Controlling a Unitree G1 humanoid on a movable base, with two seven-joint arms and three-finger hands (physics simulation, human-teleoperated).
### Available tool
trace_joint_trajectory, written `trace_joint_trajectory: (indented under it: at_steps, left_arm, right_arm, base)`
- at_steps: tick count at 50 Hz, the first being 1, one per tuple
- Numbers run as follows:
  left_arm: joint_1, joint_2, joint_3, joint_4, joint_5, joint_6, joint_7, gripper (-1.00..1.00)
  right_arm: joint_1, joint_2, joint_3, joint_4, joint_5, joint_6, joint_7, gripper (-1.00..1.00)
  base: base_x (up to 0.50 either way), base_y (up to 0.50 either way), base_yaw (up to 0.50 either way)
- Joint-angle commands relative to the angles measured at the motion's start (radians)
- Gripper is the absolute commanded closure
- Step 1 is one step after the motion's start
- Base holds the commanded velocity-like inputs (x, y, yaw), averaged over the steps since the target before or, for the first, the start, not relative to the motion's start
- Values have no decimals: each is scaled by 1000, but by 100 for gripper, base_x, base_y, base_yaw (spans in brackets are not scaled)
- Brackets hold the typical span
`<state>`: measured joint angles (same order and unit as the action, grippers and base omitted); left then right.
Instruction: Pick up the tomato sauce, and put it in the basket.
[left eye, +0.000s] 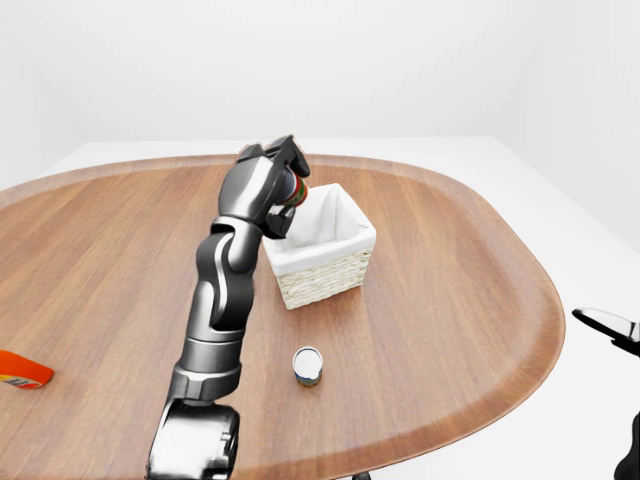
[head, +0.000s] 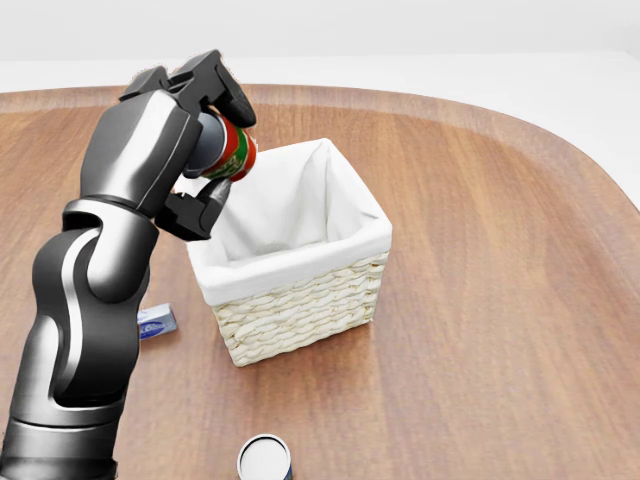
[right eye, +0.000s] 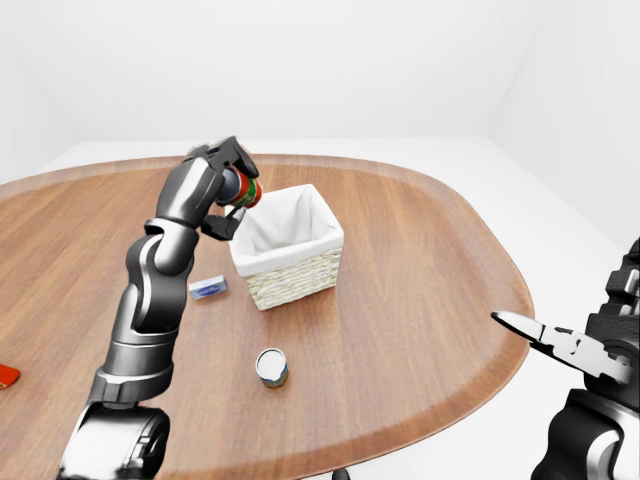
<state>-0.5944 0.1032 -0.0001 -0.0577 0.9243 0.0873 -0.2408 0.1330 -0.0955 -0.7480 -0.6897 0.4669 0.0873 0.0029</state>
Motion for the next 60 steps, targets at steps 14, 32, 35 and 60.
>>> trace_joint_trajectory:
  at_steps: [14, 32, 35, 60]
  left_arm:
    - [-847, 36, -22, 1417, 61, 0, 572, 100]
    - [-856, 10, -12, 1417, 138, 0, 203, 100]
    - [-847, 5, -9, 1417, 137, 0, 203, 100]
    - [-762, -20, -13, 1421, 145, 0, 233, 100]
  right_arm:
    - [-7, -14, 1, 5, 18, 0, -7, -100]
    - [-8, -8, 11, -4, 11, 0, -6, -100]
    - [-5, -7, 4, -2, 17, 0, -2, -100]
    - [-2, -4, 6, 0, 15, 0, 0, -100]
  base:
    - [0, 0, 0]
    - [0, 0, 0]
    - [0, 0, 0]
    - [0, 0, 0]
